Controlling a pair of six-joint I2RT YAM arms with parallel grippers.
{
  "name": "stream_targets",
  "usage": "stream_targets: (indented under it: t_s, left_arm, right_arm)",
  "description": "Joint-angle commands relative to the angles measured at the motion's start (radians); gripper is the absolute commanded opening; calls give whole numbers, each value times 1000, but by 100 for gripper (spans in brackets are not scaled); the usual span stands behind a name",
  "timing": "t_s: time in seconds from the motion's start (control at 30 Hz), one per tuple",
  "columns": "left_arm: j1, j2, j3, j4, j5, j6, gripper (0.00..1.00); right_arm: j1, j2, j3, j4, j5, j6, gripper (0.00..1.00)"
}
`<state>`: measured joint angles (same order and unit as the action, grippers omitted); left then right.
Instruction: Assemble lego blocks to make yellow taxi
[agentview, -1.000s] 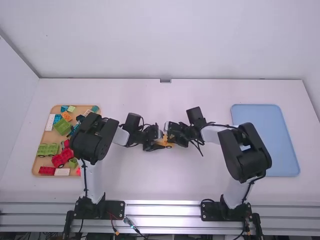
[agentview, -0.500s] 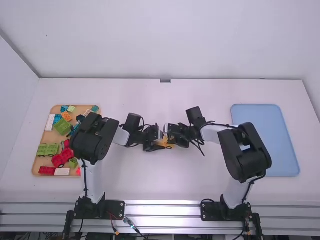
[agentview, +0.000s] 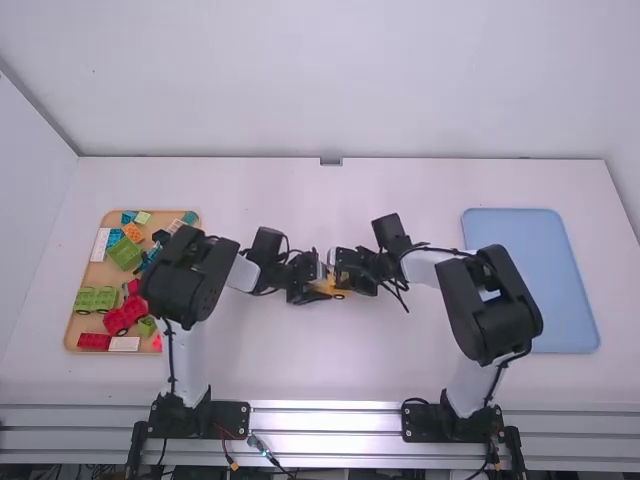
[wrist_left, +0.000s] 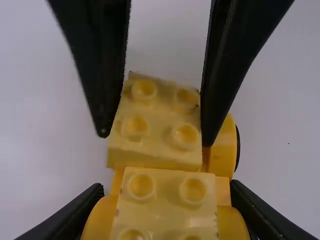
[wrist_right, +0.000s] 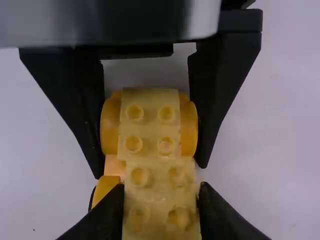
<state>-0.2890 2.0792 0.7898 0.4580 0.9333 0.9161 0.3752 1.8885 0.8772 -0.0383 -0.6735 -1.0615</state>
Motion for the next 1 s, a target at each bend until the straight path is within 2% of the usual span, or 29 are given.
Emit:
stream_targets:
  t_s: [0.0,0.07,0.2,0.37,0.4,0.47,0.97]
  left_arm:
    - [-12,21,-13,-4,-37,16,59]
    - [-12,21,-13,-4,-37,15,59]
    - [-9,21,-13,-4,-37,15,59]
    - [-10,21,-13,-4,-37,16,59]
    - [-11,21,-13,-4,-37,16,59]
    - [-9,21,-13,-4,-37,15,60]
    - [-10,21,-13,-4,-60,15,60]
  right_arm:
    - [16,27,-18,-15,-6,17,44]
    - [16,26,-18,-14,-6,18,48]
    - [16,26,-18,-11,-6,18,49]
    - [17,26,-18,-12,-6,18,38]
    - [17,26,-18,-11,-6,18,31]
    - [16,24,-18,-11,-6,18,28]
    - [17,-37,-20,-75,-19,34,25]
